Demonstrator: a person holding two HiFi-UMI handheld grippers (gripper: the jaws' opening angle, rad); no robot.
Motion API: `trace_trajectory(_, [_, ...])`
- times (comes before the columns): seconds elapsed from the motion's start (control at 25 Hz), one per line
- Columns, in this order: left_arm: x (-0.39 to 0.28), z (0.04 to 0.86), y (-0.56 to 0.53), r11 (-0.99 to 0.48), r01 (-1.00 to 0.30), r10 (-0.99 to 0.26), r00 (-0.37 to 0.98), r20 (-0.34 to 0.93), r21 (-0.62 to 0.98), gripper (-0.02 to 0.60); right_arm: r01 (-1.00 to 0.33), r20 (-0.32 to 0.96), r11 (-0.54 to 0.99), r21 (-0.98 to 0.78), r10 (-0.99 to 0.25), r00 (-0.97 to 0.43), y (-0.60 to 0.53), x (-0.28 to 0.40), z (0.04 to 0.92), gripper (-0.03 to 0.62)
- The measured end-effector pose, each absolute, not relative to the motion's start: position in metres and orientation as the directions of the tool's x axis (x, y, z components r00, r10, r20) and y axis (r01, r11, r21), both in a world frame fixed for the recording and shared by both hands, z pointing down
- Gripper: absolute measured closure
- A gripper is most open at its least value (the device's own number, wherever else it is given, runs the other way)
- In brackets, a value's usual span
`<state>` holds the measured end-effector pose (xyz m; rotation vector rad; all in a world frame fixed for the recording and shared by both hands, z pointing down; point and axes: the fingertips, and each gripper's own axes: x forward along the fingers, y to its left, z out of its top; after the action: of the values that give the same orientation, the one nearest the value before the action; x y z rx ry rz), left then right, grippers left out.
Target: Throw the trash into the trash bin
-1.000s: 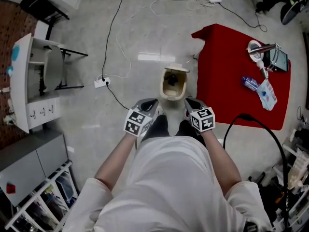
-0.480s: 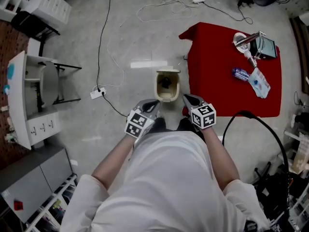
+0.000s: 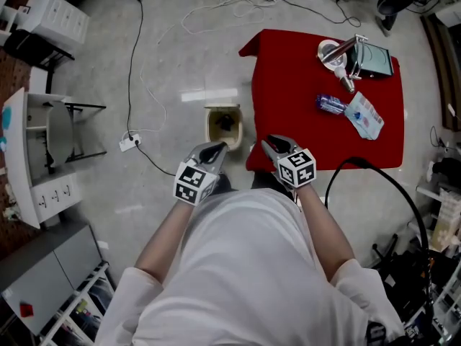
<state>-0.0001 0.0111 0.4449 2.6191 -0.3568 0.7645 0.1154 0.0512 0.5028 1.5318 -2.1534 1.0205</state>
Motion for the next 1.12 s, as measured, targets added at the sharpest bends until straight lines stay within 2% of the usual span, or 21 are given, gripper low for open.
trace_trajectory(0.32, [0.075, 0.449, 0.045, -0.886, -0.334, -0.111, 0.826, 0.552, 0.322, 0.577, -0.932, 0.641, 0.148, -0.331, -0.690, -0.337, 0.080, 0.216, 0.506, 0.491])
trace_trajectory(0.56, [0.107, 0.459, 0.055, -0.881, -0.344, -0.109, 0.816, 0.568, 0.326, 0.577, -0.962, 0.681, 0.117, -0.246, -0.685, -0.257, 0.090, 0.295, 0.515, 0.463])
trace_trajectory(0.92, [0.146, 0.468, 0.057, -0.868, -0.370, -0.117, 0.801, 0.587, 0.332, 0.577, -0.982, 0.766, 0.188, -0.033, -0.626, -0.146, 0.090, 0.397, 0.532, 0.374])
trace_trajectory(1.12, [0.156, 0.470, 0.056, -0.858, -0.395, -0.138, 0.791, 0.596, 0.327, 0.577, -0.963, 0.826, 0.261, 0.062, -0.555, -0.098, 0.084, 0.438, 0.559, 0.297])
